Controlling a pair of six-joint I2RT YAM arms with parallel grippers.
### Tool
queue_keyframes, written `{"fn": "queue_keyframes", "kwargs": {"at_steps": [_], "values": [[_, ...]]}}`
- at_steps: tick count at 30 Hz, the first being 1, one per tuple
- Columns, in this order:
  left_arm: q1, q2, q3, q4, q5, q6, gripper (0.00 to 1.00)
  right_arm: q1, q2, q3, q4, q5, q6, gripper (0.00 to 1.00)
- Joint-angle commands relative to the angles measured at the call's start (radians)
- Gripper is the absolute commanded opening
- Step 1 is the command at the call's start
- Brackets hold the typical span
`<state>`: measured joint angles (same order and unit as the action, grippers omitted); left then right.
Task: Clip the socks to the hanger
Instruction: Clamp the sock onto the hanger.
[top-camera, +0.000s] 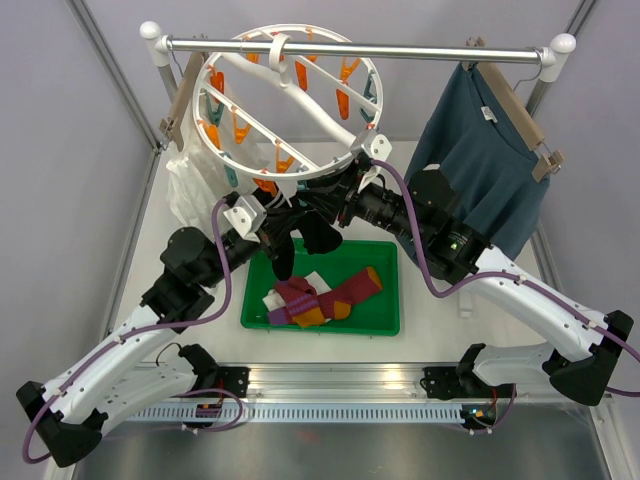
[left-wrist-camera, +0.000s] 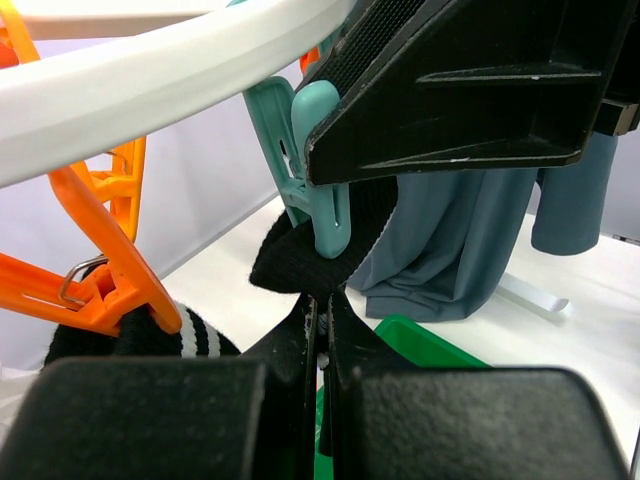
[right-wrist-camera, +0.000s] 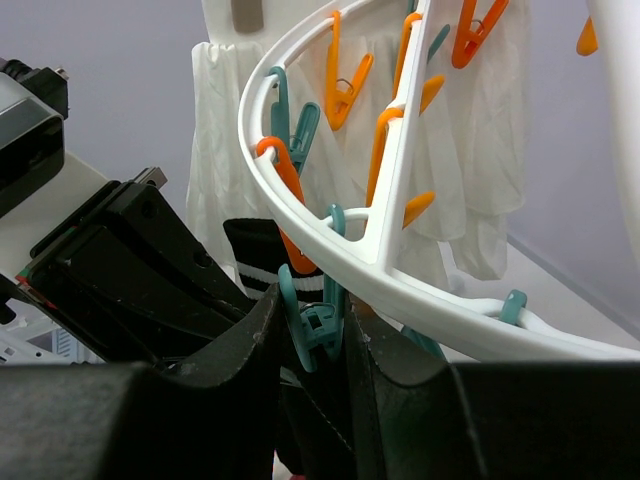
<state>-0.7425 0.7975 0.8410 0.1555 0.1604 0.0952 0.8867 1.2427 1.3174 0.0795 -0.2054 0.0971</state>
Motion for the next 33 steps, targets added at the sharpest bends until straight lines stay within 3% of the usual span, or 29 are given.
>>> {"fn": "queue_keyframes", "kwargs": {"at_steps": [1,24,28,32,33], "values": [[0.005,-0.003,0.052,0.009,0.021,-0.006,0.02,0.008,-0.019,0.011,0.042,-0.019,-0.016,0.0],[0.005,0.011,0.089,-0.019,-0.022,-0.034,0.02,0.018,-0.014,0.014,0.034,-0.034,-0.027,0.01],[0.005,-0.007,0.087,-0.027,-0.024,-0.057,0.02,0.023,-0.019,0.02,0.025,0.006,-0.019,0.22],[0.005,-0.024,0.098,-0.036,-0.028,-0.084,0.02,0.04,-0.017,0.042,-0.004,0.053,0.001,0.52],[0.005,-0.024,0.102,-0.049,-0.033,-0.084,0.02,0.04,-0.017,0.055,-0.021,0.066,0.009,0.56]]}}
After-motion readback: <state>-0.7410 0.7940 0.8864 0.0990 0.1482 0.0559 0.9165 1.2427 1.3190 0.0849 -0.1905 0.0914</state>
